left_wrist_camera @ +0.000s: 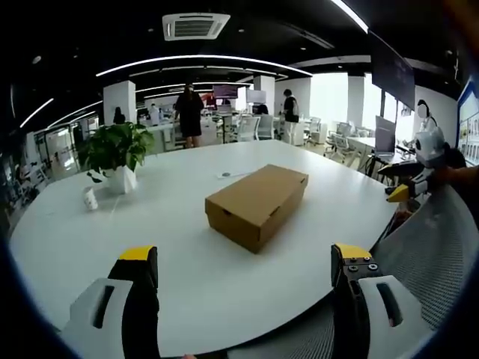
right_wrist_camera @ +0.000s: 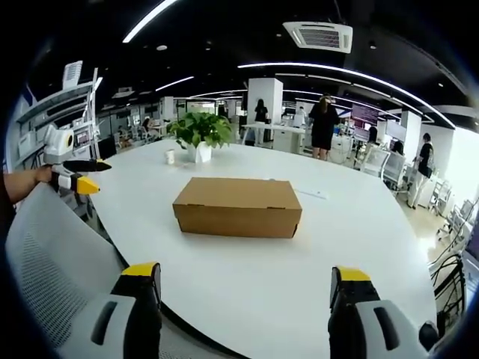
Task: Operate the shoe box by opening the lid, removing the specified soft item, and placing it in the target area until the item is outside and the box remains undamaged.
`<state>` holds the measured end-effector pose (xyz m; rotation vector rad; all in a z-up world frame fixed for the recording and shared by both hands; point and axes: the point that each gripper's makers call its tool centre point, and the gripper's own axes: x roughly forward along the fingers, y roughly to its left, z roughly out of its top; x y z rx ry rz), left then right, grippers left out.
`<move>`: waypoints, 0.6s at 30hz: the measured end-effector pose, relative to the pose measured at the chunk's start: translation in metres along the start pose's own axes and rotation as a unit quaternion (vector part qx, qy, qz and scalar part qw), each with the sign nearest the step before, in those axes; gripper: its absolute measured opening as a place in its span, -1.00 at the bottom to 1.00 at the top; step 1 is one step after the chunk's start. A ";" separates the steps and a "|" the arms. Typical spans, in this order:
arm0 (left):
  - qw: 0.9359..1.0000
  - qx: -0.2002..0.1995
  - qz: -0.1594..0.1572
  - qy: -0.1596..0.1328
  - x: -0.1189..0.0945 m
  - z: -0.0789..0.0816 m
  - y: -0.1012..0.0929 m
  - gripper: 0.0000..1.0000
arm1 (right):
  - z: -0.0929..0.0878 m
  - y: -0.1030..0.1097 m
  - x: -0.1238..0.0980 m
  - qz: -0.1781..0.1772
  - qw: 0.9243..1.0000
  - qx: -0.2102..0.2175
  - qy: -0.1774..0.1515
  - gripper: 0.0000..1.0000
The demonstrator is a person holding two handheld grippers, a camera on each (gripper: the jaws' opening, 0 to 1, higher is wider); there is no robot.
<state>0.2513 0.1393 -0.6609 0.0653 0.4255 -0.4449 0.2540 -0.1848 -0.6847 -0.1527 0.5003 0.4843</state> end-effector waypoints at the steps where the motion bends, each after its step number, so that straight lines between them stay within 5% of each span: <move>1: 1.000 -0.001 0.000 0.000 0.000 0.000 0.000 1.00 | 0.000 0.000 0.000 0.000 1.000 0.000 0.000 0.87; 18: 1.000 -0.003 -0.001 0.001 0.000 -0.001 0.000 1.00 | -0.001 -0.002 0.000 -0.004 1.000 0.007 -0.001 0.86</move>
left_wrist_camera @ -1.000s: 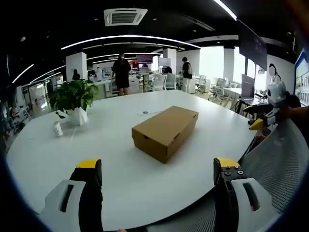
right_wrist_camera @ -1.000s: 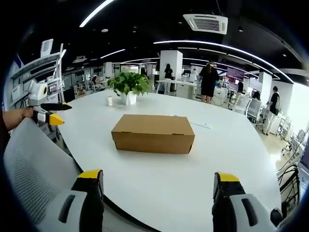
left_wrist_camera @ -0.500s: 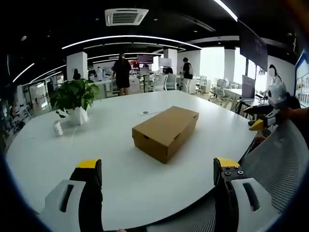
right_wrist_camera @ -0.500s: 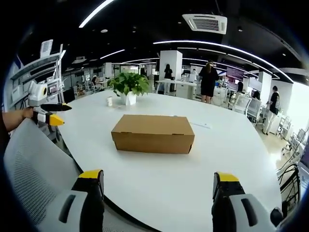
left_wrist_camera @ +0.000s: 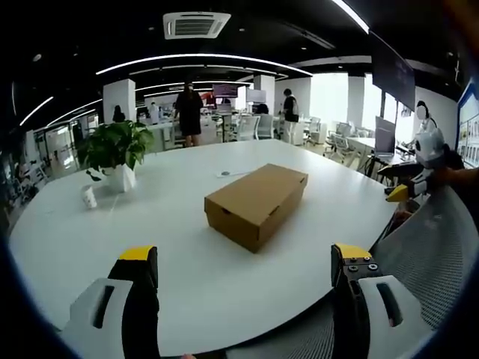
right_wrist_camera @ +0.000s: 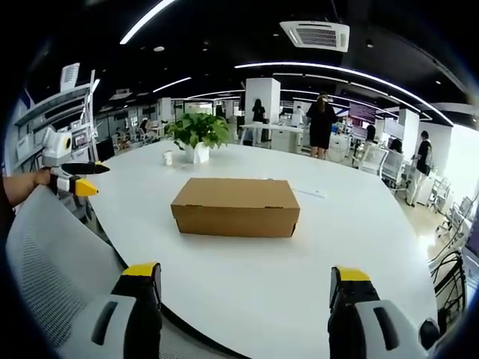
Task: Operate the shoe box by opening the lid, removing the specified soft item, and placing it in the target area until the item is outside and the box remains undamaged.
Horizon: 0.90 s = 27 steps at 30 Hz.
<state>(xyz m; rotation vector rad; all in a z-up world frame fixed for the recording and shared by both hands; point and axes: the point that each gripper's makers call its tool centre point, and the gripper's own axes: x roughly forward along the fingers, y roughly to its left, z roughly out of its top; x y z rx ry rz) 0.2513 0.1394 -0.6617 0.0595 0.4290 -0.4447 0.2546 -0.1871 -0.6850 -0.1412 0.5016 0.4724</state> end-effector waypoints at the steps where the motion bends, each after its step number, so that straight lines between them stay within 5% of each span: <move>1: 1.000 0.000 0.000 0.000 0.000 0.000 0.000 1.00 | 0.000 0.000 0.000 0.000 1.000 0.000 0.000 0.86; 27: 1.000 0.011 0.002 0.010 0.001 -0.002 0.000 1.00 | 0.001 -0.002 0.000 -0.005 1.000 0.005 -0.001 0.86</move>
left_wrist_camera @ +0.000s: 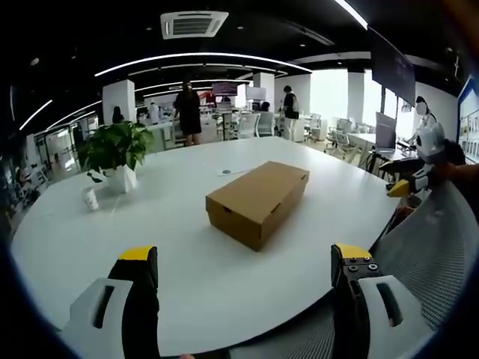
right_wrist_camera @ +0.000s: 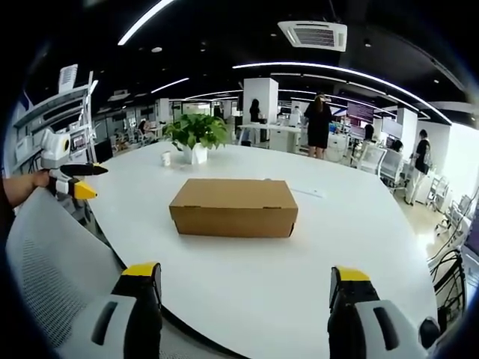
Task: Operate the shoe box by opening the lid, removing the specified soft item, and placing it in the target area until the item is outside and the box remains undamaged.
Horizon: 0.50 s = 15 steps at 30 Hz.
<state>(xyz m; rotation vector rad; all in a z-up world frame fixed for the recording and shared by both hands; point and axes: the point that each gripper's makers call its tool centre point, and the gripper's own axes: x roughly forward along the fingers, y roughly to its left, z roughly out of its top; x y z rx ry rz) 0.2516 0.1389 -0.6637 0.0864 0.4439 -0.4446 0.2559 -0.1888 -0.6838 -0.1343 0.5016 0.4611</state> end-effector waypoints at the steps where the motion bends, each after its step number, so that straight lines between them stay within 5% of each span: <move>1: 1.000 0.001 -0.001 0.002 0.000 0.000 0.000 1.00 | 0.000 0.000 0.000 0.000 1.000 0.000 0.000 0.86; 15: 1.000 -0.002 -0.001 0.015 0.002 -0.002 -0.003 1.00 | 0.004 0.000 0.000 -0.003 1.000 -0.003 -0.004 0.87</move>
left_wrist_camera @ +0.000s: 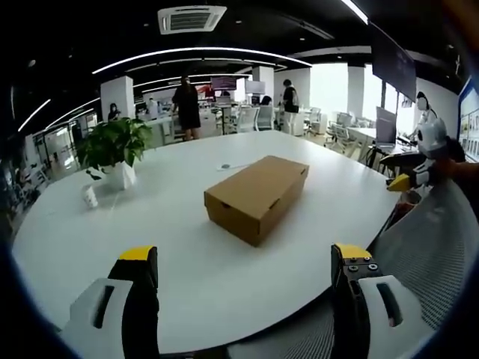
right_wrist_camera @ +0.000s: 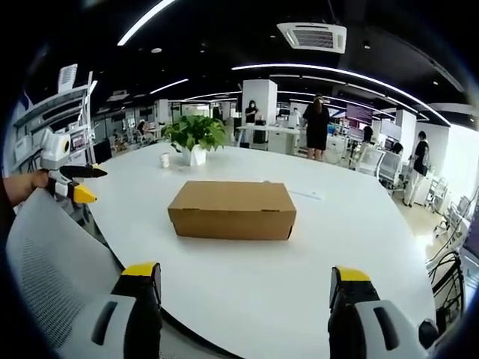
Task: Operate the shoe box by opening the lid, removing the specified soft item, and placing it in the target area until the item is outside and the box remains undamaged.
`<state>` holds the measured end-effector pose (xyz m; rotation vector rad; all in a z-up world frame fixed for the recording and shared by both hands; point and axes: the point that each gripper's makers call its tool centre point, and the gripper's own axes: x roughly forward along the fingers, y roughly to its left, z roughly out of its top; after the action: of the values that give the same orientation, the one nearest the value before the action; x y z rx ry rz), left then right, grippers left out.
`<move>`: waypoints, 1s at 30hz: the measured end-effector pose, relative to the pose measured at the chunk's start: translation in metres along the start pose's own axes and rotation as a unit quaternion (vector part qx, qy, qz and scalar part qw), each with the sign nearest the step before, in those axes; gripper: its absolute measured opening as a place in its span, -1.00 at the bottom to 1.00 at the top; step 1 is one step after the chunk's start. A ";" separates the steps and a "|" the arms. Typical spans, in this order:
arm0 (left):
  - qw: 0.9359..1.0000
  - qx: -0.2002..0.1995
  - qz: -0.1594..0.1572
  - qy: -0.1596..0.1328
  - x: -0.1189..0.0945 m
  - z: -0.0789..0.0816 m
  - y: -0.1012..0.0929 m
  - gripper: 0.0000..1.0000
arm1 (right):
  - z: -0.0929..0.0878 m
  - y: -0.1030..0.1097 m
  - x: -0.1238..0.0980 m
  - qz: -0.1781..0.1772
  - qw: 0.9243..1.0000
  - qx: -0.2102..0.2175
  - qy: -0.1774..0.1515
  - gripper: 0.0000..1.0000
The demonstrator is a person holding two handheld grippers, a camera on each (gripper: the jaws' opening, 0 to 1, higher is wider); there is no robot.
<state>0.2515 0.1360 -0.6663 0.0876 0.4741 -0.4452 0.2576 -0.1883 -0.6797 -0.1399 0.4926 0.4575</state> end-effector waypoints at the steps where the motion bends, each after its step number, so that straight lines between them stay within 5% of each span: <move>1: 1.000 -0.002 -0.001 -0.001 0.000 0.001 0.000 1.00 | 0.000 0.000 0.000 0.000 1.000 -0.001 0.001 0.87; 30: 1.000 0.007 -0.001 0.013 0.004 0.022 0.000 1.00 | 0.020 -0.017 0.008 0.009 1.000 -0.021 0.015 0.85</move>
<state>0.2639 0.1300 -0.6484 0.1058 0.4965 -0.4507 0.2802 -0.1952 -0.6655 -0.1822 0.5137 0.4848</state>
